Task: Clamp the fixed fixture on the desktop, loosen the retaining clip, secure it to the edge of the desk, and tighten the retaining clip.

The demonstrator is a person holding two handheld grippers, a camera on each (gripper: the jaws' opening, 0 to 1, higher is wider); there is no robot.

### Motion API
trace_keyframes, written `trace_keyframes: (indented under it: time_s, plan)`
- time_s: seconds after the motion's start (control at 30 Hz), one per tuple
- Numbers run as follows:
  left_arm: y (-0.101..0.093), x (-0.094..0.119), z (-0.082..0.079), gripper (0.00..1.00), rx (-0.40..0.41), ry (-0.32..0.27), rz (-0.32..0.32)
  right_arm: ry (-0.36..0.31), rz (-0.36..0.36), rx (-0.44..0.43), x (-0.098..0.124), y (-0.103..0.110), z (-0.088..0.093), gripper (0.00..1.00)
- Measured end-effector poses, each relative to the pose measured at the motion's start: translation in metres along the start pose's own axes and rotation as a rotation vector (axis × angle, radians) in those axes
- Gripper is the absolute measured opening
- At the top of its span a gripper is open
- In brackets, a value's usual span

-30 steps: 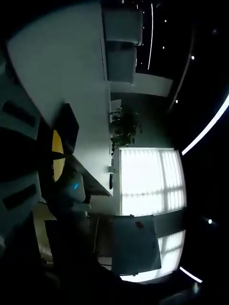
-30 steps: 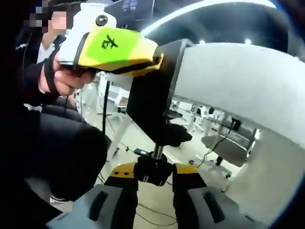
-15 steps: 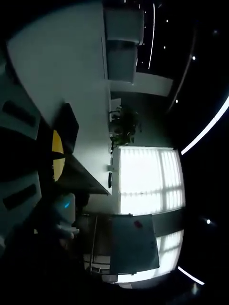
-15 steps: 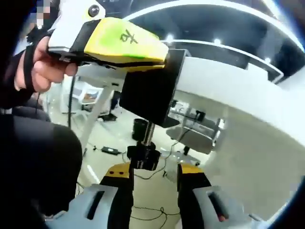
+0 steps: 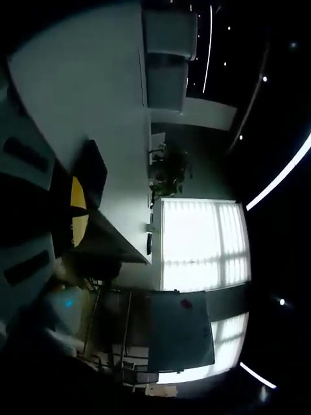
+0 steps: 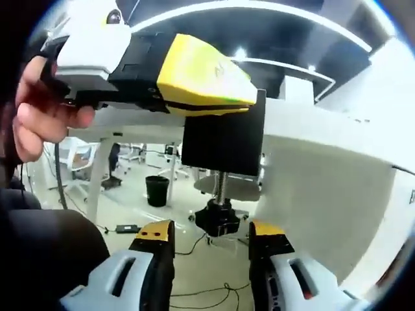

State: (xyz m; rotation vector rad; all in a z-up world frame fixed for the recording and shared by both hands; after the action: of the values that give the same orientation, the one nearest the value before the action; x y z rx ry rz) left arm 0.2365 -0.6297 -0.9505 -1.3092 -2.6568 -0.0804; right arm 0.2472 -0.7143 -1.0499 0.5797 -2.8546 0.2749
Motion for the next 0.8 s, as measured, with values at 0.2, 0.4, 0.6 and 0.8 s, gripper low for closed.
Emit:
trace_keyframes:
  time_s: [0.2,0.4,0.6,0.8]
  plan:
    - [0.000,0.000,0.000,0.01,-0.005,-0.001,-0.003,0.024,0.032,-0.002,0.001,0.000,0.002,0.44]
    - [0.000,0.000,0.000,0.01,-0.004,-0.006,-0.004,0.029,0.080,-0.038,-0.008,-0.002,-0.002,0.43]
    - [0.000,0.001,0.000,0.01,-0.003,-0.011,-0.003,0.009,0.089,-0.022,-0.015,0.007,-0.006,0.40]
    - [0.001,0.001,0.000,0.01,0.004,-0.012,0.002,0.034,0.105,-0.025,-0.017,0.007,-0.004,0.37]
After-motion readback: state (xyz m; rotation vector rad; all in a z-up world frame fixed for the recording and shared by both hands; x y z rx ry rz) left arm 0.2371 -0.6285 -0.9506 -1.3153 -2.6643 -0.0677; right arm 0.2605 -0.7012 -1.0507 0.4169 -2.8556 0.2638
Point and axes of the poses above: the point that each gripper's makers call its tool centre point, and the gripper's own axes: x roughly backward along the fingers, y roughly to its left, z roughly out of its underside, the point moved 9 cm from there along x, roughly backward along the fingers, and after that the axes turned 10 degrees about y, right-handed, at the moved point
